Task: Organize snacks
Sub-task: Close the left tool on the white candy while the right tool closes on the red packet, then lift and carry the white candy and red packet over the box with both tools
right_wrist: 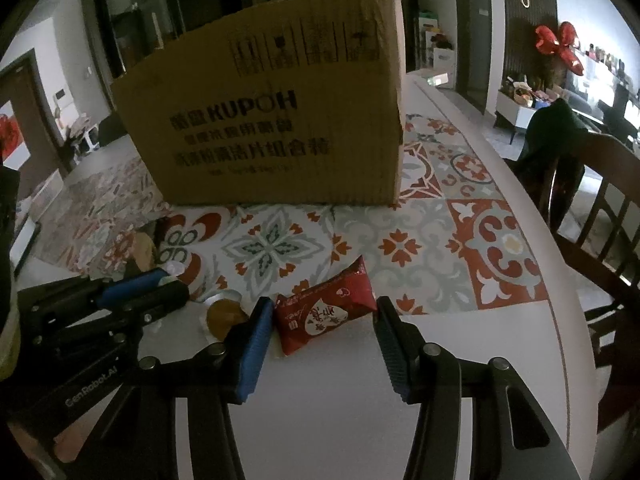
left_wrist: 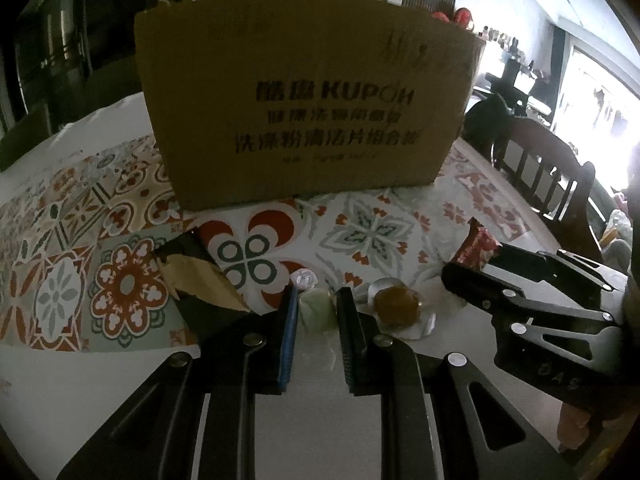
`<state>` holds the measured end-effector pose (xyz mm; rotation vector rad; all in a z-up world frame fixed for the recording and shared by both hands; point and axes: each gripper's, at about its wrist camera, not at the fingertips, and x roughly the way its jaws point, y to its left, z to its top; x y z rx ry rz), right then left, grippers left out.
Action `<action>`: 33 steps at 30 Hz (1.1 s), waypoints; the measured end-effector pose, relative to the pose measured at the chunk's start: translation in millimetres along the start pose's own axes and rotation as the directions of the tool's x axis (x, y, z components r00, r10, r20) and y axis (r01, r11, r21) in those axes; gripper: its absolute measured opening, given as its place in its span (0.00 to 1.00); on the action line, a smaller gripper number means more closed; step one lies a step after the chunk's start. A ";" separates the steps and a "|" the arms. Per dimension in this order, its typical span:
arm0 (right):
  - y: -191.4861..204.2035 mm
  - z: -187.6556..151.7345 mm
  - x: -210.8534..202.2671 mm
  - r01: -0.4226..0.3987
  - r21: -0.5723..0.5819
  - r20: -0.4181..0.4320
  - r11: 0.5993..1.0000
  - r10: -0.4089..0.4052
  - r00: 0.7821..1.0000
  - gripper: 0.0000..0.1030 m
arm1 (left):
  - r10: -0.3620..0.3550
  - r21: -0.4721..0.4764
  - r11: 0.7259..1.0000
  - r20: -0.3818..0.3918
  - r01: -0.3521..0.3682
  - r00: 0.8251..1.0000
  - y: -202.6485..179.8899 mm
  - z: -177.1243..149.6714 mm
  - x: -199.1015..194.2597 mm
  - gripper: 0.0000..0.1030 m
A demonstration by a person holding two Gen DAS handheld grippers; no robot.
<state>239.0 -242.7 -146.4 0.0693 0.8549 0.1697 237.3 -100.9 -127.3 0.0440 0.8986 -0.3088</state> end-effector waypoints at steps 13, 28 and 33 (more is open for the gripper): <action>9.0 7.6 -36.9 0.008 0.006 0.087 1.000 -0.008 0.996 0.51 | -0.022 0.013 1.000 0.097 0.021 0.995 -0.9 12.7 -42.5 0.20; 28.9 25.1 -85.0 0.014 -0.008 0.225 1.000 -0.012 0.974 0.51 | -0.037 0.031 0.999 0.224 0.031 0.974 4.8 29.7 -94.8 0.20; 33.5 33.8 -97.7 0.014 -0.014 0.268 1.000 -0.009 0.963 0.51 | -0.041 0.037 0.999 0.273 0.032 0.961 7.5 37.6 -113.2 0.20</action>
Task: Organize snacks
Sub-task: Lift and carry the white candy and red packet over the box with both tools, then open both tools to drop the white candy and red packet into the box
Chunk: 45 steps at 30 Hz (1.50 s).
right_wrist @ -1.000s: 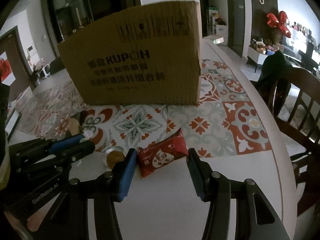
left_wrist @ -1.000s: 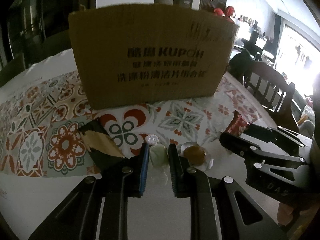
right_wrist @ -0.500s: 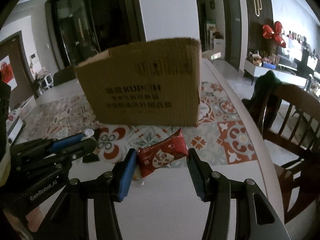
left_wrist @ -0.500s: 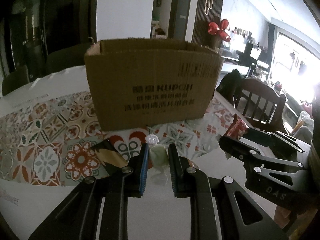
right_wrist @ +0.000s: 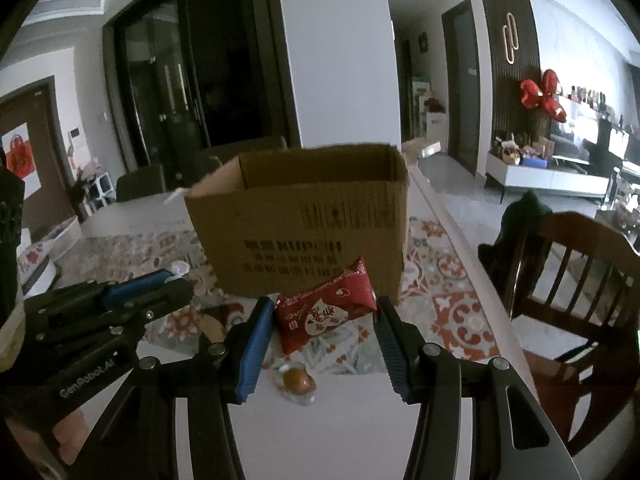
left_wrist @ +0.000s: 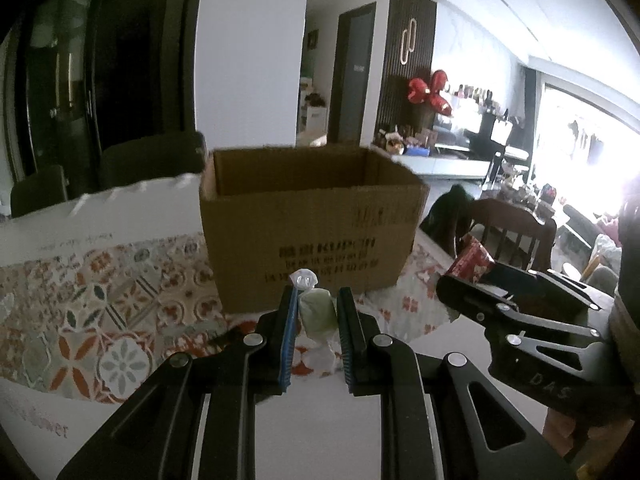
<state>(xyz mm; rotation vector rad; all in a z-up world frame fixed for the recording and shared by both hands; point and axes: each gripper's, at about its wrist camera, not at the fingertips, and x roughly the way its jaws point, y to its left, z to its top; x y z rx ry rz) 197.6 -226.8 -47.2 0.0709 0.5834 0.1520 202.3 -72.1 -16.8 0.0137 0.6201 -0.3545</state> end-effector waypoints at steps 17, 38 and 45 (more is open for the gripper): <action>11.4 53.1 -15.7 -0.004 -0.033 0.152 0.999 0.009 0.988 0.51 | 0.007 0.048 0.999 0.158 -0.014 0.987 9.4 55.6 -27.1 0.20; 2.2 111.1 11.9 -0.008 -0.061 0.162 0.998 0.018 0.987 0.51 | 0.009 0.095 0.995 0.159 -0.024 0.987 17.3 112.3 3.7 0.20; -7.3 126.0 34.6 -0.019 -0.054 0.107 0.998 0.025 0.994 0.51 | 0.005 0.104 0.994 0.115 -0.017 0.993 18.4 128.9 26.5 0.20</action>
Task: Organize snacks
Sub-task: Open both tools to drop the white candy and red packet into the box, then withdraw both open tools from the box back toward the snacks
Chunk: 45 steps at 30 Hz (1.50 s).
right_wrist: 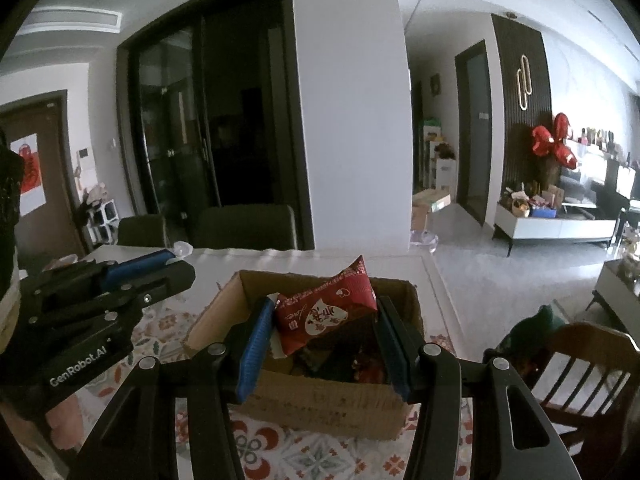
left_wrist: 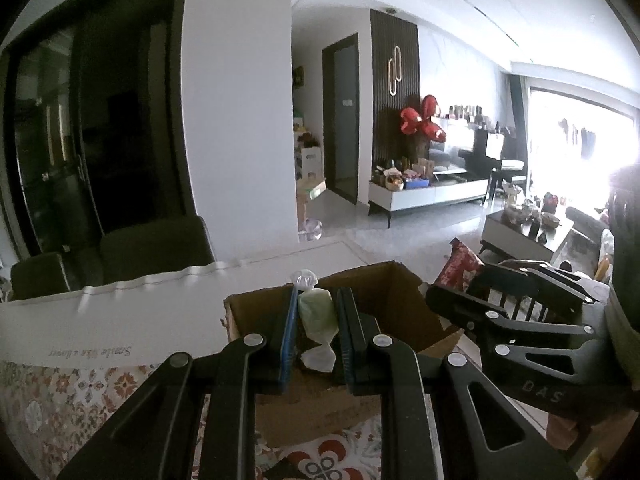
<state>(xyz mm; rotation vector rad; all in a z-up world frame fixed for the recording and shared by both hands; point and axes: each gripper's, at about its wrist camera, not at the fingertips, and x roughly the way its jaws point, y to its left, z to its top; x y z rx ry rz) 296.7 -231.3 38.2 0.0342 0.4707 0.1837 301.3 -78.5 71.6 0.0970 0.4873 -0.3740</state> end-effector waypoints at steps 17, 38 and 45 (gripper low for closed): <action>-19.0 -0.4 61.0 0.041 -0.011 -0.163 0.999 -0.042 0.986 0.51 | -0.021 -0.045 0.999 -0.199 0.013 0.980 20.5 0.7 76.5 0.20; -10.6 -18.2 39.6 0.107 0.017 -0.131 0.994 -0.104 0.986 0.66 | 0.071 -0.040 0.996 -0.148 -0.077 0.986 19.9 -14.4 35.2 0.63; 2.2 -26.0 13.4 0.110 0.010 -0.080 0.994 -0.109 0.991 0.66 | 0.072 -0.039 0.996 -0.107 -0.076 0.992 19.5 -25.2 3.9 0.69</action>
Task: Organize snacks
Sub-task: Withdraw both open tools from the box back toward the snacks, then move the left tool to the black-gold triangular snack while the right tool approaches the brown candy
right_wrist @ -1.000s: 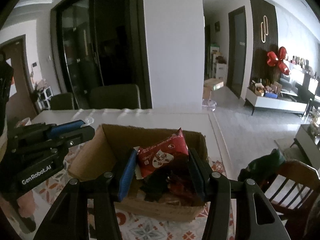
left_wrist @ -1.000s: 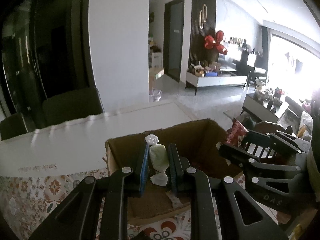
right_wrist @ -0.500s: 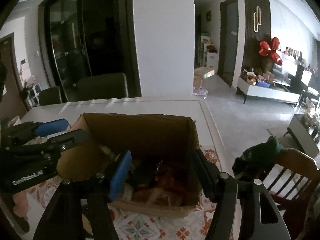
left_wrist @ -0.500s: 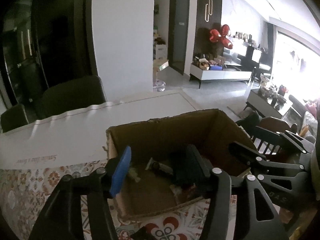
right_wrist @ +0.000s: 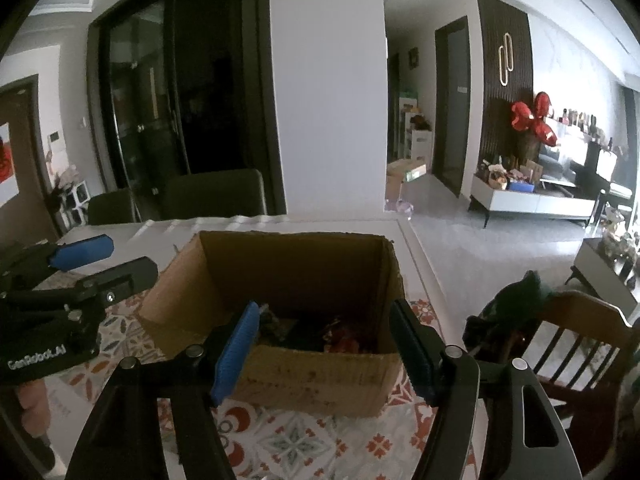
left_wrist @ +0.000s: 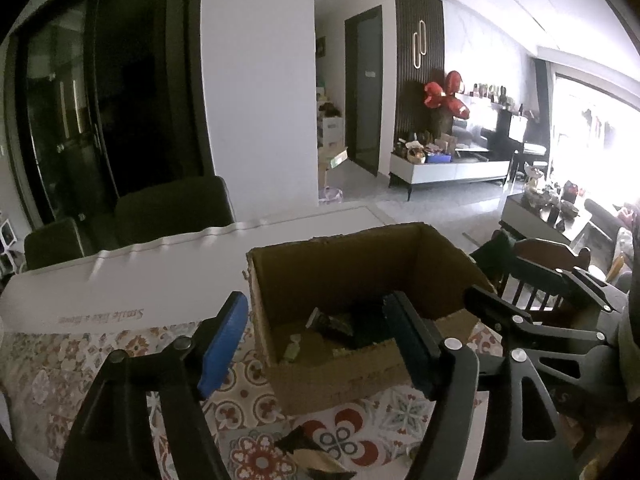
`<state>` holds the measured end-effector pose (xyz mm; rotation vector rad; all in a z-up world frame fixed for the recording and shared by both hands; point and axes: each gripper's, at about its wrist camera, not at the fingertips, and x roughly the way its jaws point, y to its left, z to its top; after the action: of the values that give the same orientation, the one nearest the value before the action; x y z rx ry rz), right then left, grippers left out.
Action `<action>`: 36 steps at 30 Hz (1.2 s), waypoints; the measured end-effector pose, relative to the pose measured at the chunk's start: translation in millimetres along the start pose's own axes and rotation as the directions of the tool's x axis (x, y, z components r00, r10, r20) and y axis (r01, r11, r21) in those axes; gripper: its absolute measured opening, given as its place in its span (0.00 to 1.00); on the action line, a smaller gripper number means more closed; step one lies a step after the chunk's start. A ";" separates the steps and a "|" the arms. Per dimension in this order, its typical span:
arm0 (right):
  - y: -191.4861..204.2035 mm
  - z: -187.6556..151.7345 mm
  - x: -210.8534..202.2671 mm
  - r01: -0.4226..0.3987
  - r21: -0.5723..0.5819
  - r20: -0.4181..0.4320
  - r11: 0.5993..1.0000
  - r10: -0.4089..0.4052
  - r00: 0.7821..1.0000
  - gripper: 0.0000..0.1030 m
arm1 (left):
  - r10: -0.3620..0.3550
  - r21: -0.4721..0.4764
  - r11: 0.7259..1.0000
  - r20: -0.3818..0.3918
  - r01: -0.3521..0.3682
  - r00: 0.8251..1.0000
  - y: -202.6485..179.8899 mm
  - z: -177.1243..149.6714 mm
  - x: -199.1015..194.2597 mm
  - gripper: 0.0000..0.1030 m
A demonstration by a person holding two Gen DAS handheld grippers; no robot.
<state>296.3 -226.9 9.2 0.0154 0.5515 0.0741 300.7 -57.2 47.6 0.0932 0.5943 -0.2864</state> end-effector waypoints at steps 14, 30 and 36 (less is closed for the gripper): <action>15.4 -34.1 -29.0 0.004 0.003 0.018 1.000 -0.004 1.000 0.66 | 0.035 -0.027 0.999 -0.009 -0.035 0.999 5.8 -37.8 -27.7 0.72; 19.1 -88.5 -19.1 0.015 0.061 -0.105 0.998 -0.009 0.994 0.66 | 0.074 -0.053 0.995 -0.123 -0.081 0.990 8.6 -91.6 -8.6 0.72; 19.2 -107.6 -12.6 0.013 0.076 -0.154 0.997 -0.001 0.988 0.66 | 0.073 -0.066 0.994 -0.175 -0.086 0.982 8.9 -113.2 1.9 0.72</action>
<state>228.0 -209.3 -75.3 0.0833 0.7088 0.0476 243.8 -30.1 -46.9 0.0709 0.7707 -0.1792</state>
